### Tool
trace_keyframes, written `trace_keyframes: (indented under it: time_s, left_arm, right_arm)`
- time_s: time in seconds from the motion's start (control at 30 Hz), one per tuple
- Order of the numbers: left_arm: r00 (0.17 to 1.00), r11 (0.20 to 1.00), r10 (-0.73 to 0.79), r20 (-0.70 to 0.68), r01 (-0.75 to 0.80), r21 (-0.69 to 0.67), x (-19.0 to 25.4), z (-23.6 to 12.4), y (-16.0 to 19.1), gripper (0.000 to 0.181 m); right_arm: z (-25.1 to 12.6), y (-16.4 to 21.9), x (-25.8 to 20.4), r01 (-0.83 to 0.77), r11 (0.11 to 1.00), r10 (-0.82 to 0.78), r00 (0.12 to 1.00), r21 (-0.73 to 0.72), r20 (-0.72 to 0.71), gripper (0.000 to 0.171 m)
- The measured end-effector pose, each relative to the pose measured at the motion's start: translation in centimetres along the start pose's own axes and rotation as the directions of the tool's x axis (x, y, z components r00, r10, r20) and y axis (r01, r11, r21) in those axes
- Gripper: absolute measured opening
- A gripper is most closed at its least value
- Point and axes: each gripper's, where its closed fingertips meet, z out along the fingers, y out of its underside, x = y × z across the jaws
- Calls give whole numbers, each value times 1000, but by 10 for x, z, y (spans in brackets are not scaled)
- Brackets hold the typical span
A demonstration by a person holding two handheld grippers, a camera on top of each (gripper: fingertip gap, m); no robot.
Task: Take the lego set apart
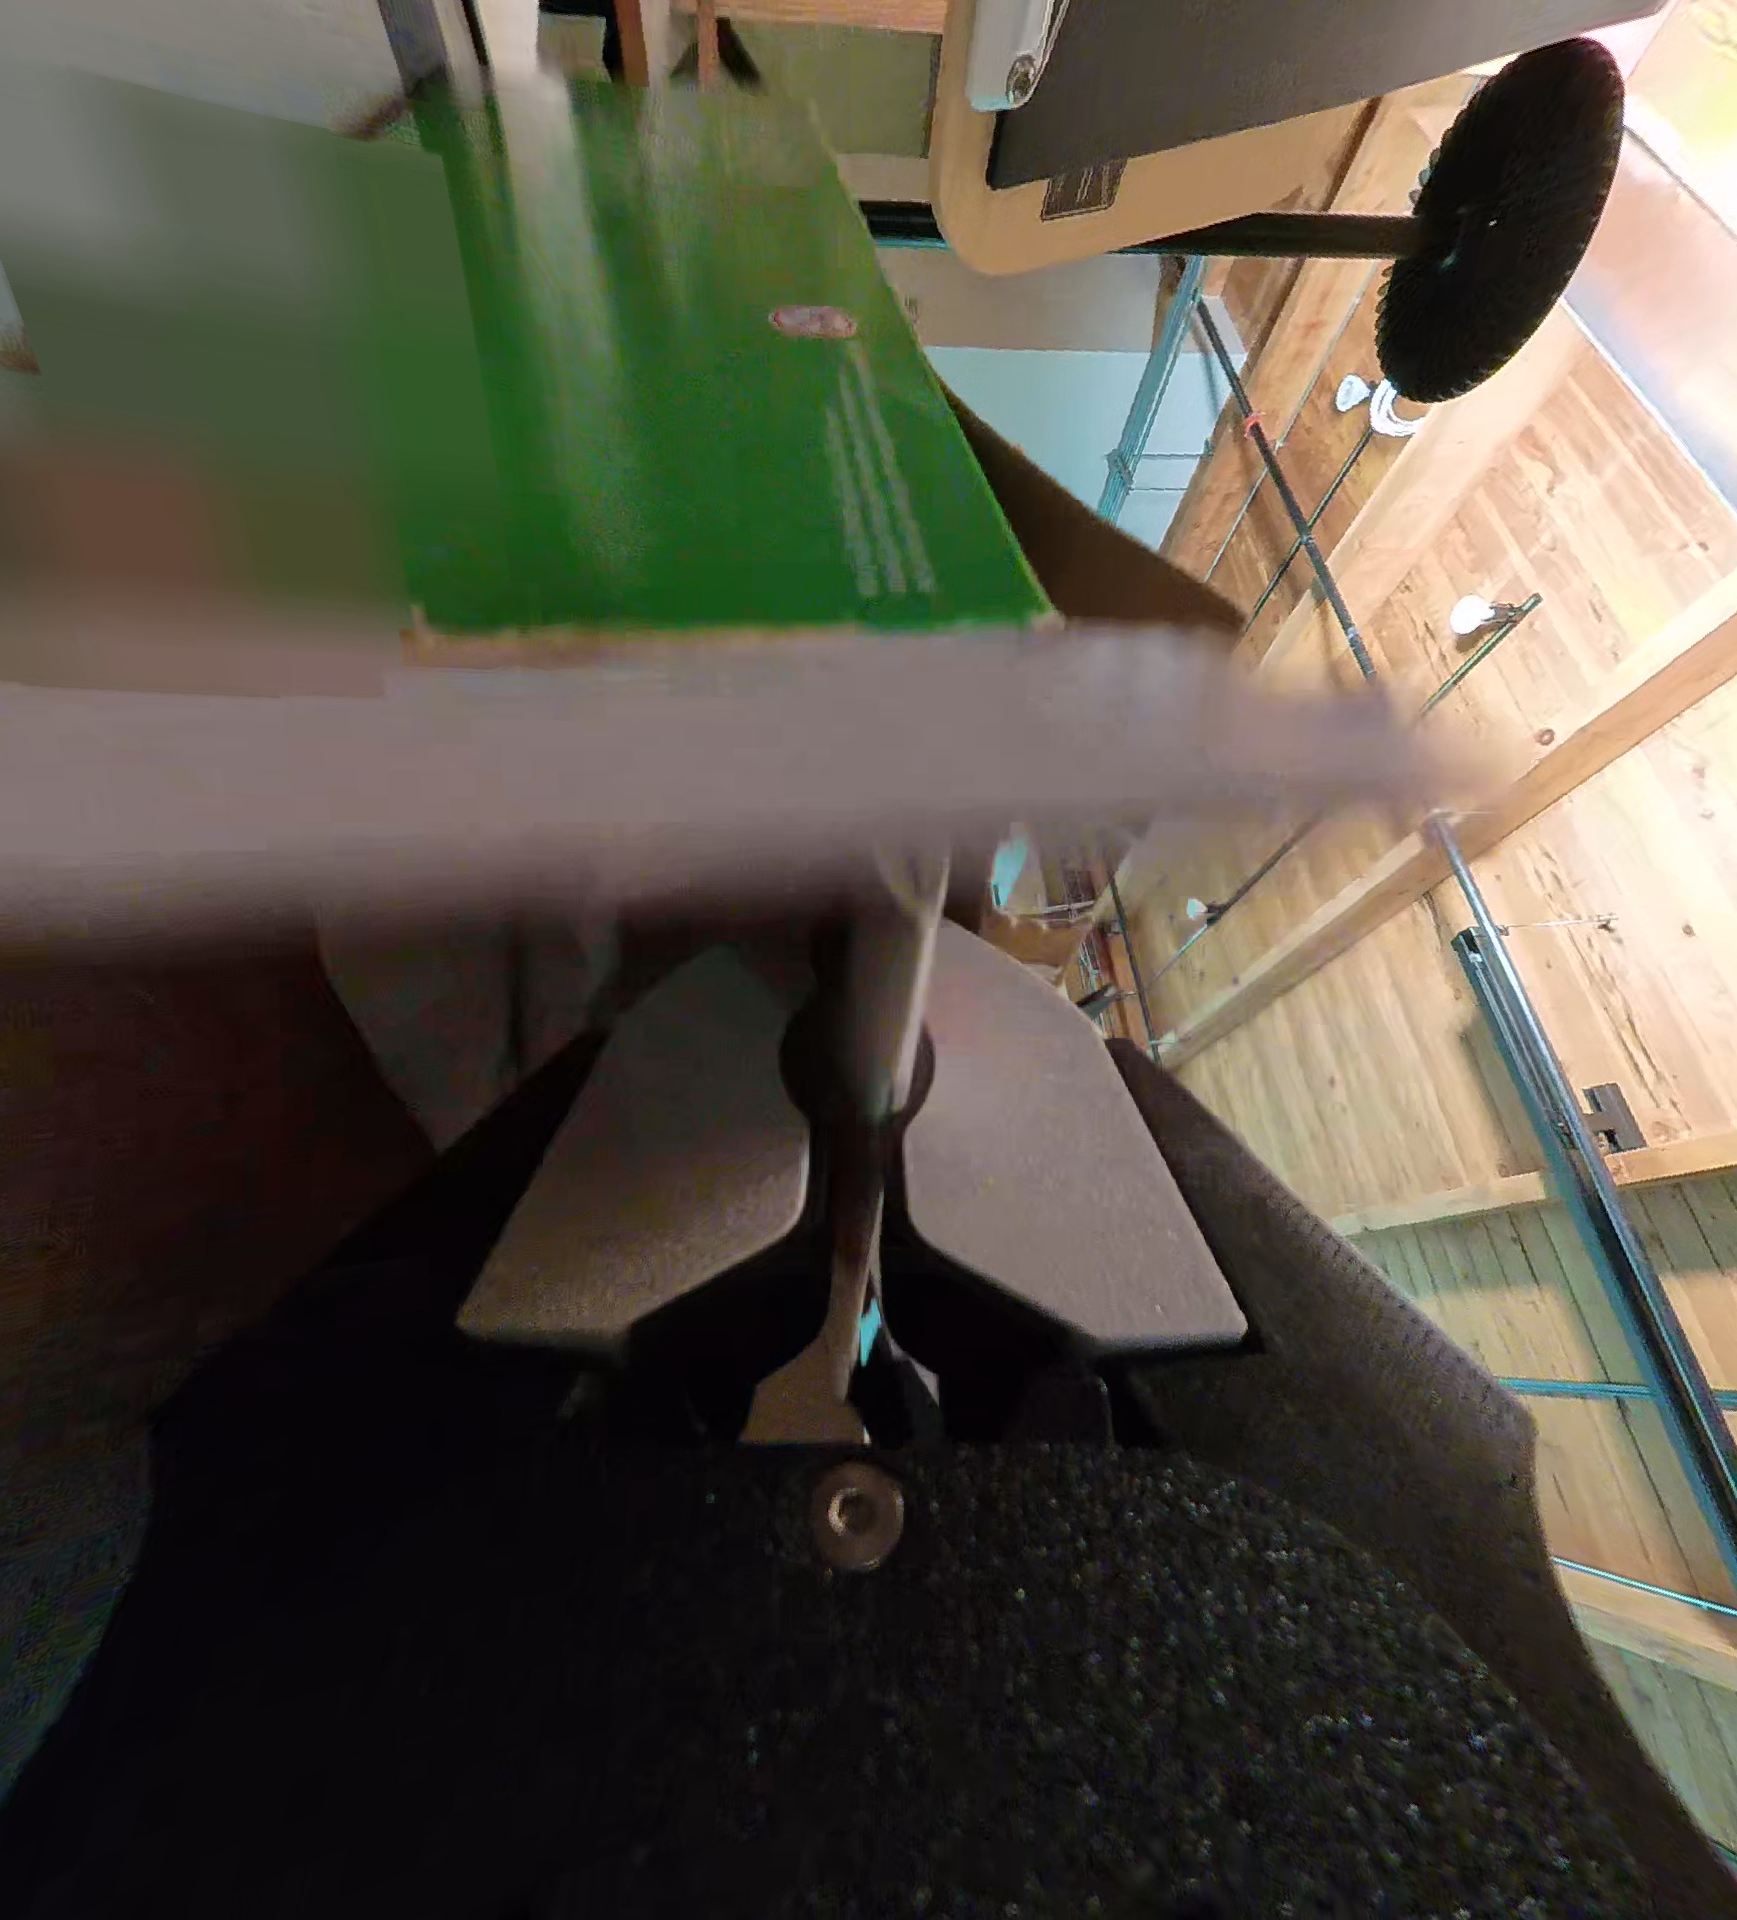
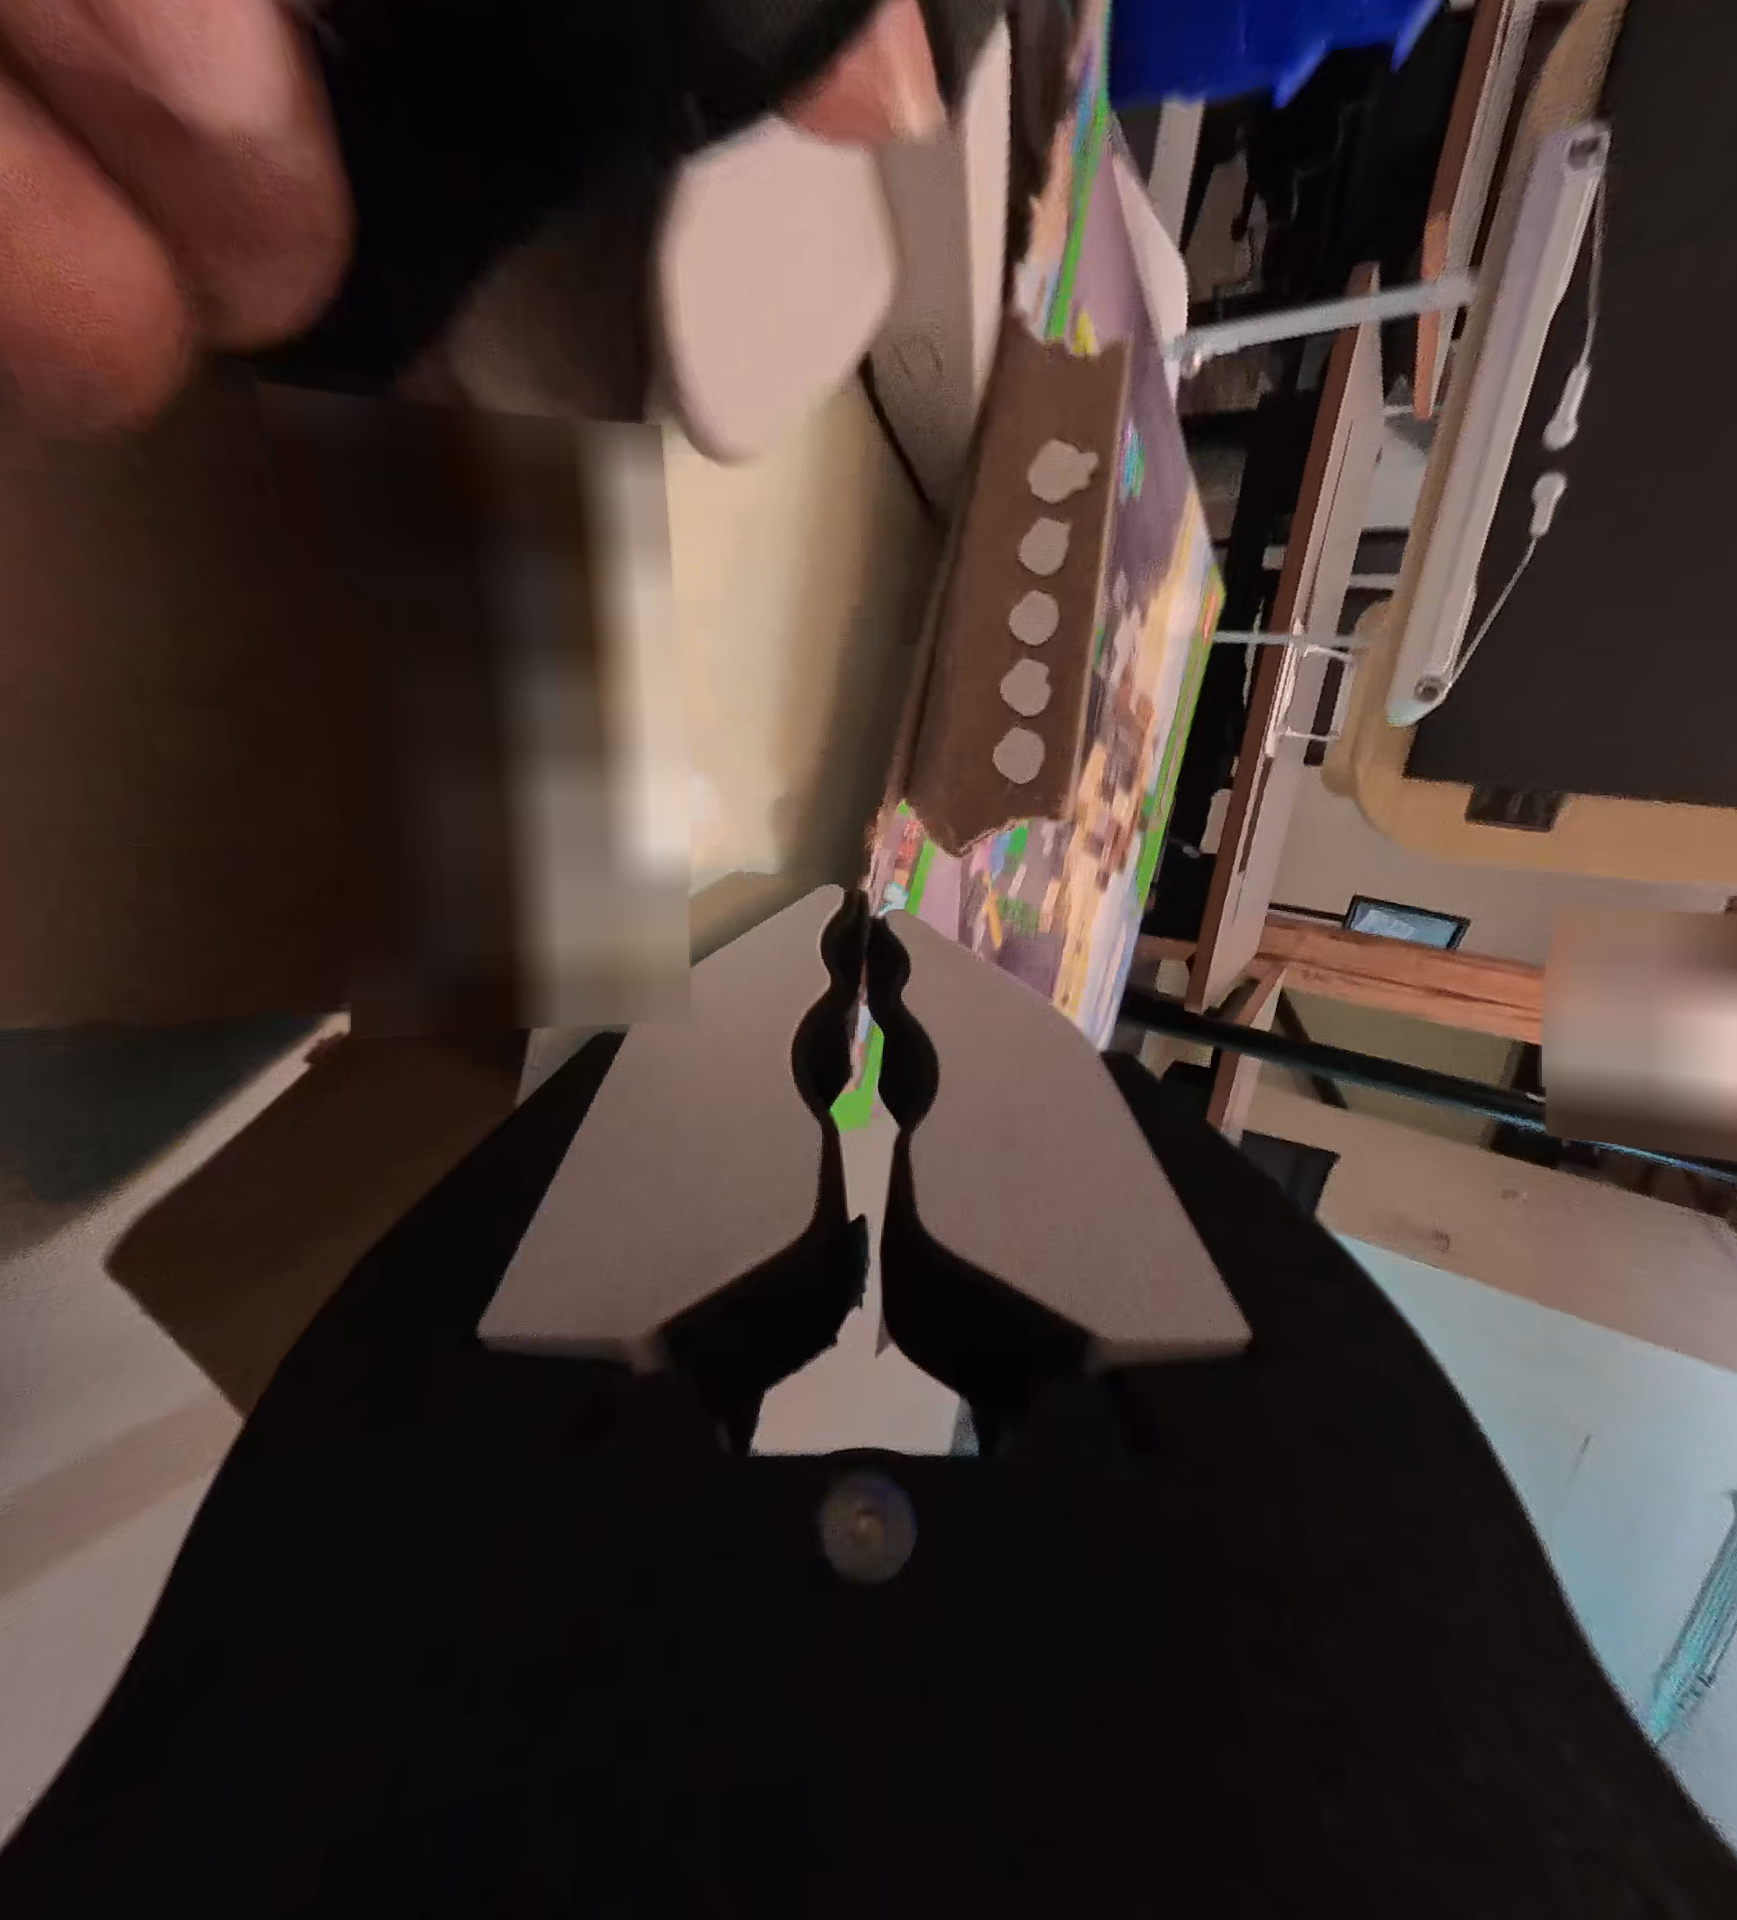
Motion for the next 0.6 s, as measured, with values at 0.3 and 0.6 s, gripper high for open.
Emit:
trace_keyframes:
  time_s: [0.3, 0.6]
  left_arm:
    - [999, 991, 26, 38, -20, -131, -6, -4, 14, 4]
    - [987, 955, 127, 98, -95, -282, -3, -46, 29, 35]
  right_arm:
    - [-26, -11, -17, -148, 989, 146, 988, 18, 58, 0]
    - [-23, -19, -18, -247, 969, 246, 968, -4, 54, 3]
